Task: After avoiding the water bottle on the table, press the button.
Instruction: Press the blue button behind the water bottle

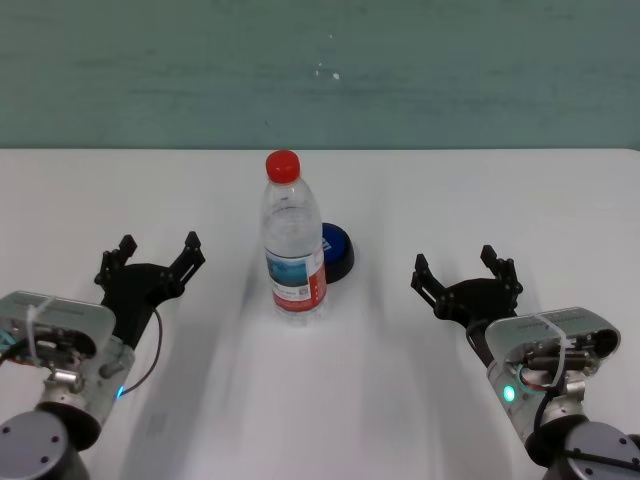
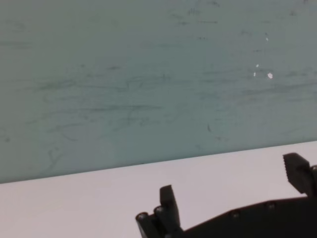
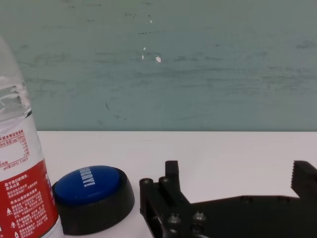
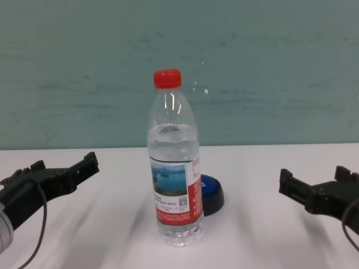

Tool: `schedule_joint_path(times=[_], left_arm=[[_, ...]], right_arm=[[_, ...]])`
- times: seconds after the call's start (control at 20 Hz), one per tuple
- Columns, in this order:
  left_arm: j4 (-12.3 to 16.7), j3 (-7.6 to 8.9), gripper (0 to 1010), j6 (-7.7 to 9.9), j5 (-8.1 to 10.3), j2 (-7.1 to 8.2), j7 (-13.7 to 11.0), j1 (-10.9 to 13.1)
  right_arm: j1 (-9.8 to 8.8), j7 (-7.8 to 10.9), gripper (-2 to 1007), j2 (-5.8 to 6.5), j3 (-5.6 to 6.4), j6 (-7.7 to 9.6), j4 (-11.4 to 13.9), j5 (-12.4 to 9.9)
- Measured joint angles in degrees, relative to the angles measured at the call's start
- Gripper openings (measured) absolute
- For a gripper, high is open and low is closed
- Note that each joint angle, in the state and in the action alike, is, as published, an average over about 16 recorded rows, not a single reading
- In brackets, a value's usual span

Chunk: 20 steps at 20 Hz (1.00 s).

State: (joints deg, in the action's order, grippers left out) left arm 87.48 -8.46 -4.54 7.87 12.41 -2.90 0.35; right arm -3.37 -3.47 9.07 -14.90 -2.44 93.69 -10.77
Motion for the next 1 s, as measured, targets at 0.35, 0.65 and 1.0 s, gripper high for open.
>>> schedule_joint_path(times=[0.35, 0.65, 1.0], left_arm=[[0.0, 0.0, 1000, 0.0, 0.0, 0.0, 0.0, 0.0], [0.0, 0.0, 1000, 0.0, 0.0, 0.0, 0.0, 0.0], [0.0, 0.0, 1000, 0.0, 0.0, 0.0, 0.0, 0.0]], right_arm=[[0.0, 0.0, 1004, 0.0, 0.0, 0.0, 0.0, 0.0], [0.0, 0.0, 1004, 0.0, 0.0, 0.0, 0.0, 0.0], [0.0, 0.0, 1004, 0.0, 0.0, 0.0, 0.0, 0.0]])
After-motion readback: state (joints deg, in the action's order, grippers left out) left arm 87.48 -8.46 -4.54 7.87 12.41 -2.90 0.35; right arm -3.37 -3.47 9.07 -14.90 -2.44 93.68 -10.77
